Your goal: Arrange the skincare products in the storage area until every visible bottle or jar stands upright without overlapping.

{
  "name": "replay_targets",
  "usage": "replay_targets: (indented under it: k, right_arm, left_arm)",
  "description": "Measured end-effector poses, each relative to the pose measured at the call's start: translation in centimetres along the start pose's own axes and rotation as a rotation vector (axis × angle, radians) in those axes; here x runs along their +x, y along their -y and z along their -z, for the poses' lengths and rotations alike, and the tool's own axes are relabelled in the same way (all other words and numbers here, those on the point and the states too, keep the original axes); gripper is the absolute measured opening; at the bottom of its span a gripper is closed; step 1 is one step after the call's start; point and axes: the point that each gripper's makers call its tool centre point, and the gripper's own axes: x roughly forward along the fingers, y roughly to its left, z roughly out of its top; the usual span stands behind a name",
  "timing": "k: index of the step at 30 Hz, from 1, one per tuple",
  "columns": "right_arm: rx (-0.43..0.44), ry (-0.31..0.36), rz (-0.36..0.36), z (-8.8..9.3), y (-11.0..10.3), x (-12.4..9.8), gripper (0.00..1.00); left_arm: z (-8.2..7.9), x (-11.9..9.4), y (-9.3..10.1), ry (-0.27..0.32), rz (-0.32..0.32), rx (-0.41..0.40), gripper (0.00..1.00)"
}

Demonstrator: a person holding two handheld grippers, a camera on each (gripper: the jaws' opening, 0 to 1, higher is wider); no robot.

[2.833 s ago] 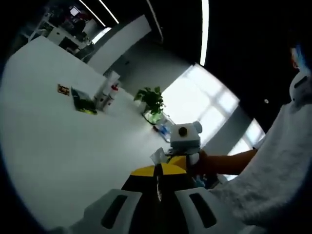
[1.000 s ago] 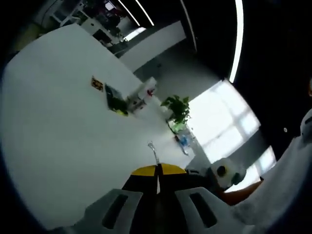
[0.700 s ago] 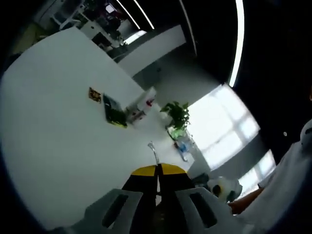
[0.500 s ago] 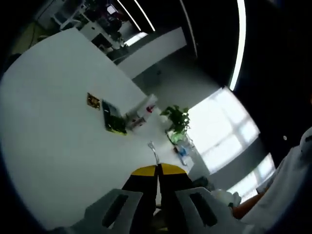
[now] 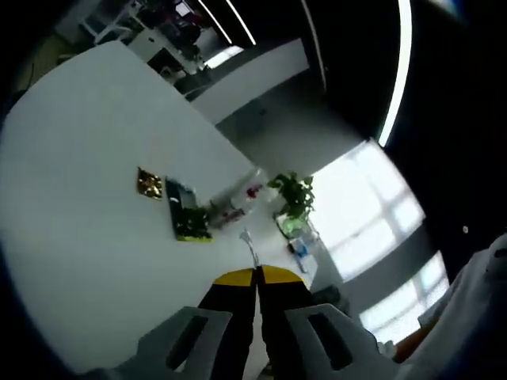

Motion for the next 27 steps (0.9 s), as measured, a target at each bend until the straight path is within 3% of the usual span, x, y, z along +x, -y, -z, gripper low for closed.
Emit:
replay_targets:
  k: [7, 17, 27]
  right_arm:
    - [-0.007, -0.009, 0.0, 0.2, -0.1, 0.0, 0.32]
    - [0.003, -0.011, 0.022, 0.2, 0.5, 0.0, 0.31]
    - [0.007, -0.021, 0.034, 0.4, 0.7, 0.0, 0.3]
  left_arm:
    - [-2.2, 2.2, -1.2, -0.009, 0.009, -0.027, 0.0]
    - [-3.0, 4.4, -3.5, -0.027, -0.016, -0.06, 0.0]
    - [-2.8, 6.5, -6.6, -0.16, -0.077, -0.025, 0.0]
